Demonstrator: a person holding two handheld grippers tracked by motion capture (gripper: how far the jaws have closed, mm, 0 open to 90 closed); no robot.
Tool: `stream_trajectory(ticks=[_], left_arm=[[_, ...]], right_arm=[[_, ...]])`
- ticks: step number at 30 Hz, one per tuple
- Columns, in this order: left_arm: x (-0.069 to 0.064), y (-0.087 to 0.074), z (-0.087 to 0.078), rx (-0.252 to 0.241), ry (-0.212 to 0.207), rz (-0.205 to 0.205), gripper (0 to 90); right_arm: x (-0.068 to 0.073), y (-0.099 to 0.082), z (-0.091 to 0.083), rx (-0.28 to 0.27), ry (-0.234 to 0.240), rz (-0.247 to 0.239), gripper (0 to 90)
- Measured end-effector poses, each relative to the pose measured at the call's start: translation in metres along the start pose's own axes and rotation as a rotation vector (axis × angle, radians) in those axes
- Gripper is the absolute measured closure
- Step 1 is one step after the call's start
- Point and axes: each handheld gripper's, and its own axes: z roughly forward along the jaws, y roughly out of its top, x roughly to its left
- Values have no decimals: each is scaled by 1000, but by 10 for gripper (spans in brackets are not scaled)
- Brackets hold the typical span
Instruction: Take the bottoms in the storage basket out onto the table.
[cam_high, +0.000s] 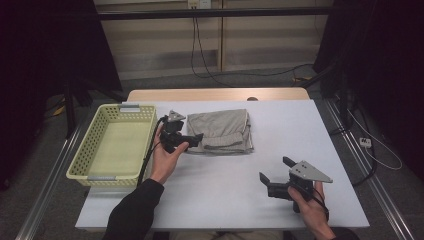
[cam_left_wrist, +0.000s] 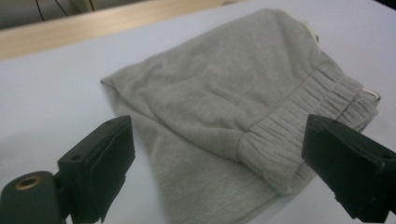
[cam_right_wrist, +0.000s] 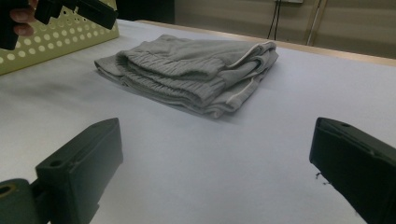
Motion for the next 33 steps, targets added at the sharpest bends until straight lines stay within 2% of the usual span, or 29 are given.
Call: stream_trajectory(ticks=[1, 2, 3, 7, 11, 14, 15, 18, 19, 21, 24, 31, 33], left_arm=[[-1, 1, 2, -1, -6, -8, 108], [1, 3, 2, 12, -1, 8, 114], [1, 3, 4, -2, 1, -9, 114], [7, 6, 12, -20, -4, -14, 112], [12, 11, 21, -3, -13, -35, 108], [12, 14, 25, -6, -3, -29, 111], [13, 17, 28, 4, 11, -17, 117], [16, 20, 33, 16, -3, -20, 128], [16, 20, 36, 15, 3, -36, 125], [19, 22, 40, 31, -3, -33, 115], [22, 22, 48, 31, 3, -53, 132], [30, 15, 62, 93, -21, -111, 169], [30, 15, 65, 99, -18, -108, 191]], right_arm=[[0, 0, 0, 0, 0, -3, 25], [0, 0, 0, 0, 1, -2, 25], [0, 0, 0, 0, 2, -3, 25], [0, 0, 0, 0, 3, -3, 25], [0, 0, 1, 0, 6, -2, 25], [0, 0, 1, 2, 6, -3, 25], [1, 0, 1, 1, 8, -3, 25], [1, 0, 1, 1, 8, -3, 25], [1, 0, 1, 1, 10, -3, 26], [1, 0, 1, 3, 11, -3, 27], [1, 0, 1, 8, 13, -2, 27], [2, -1, 2, 14, 19, -7, 27], [2, -1, 2, 15, 21, -7, 29]])
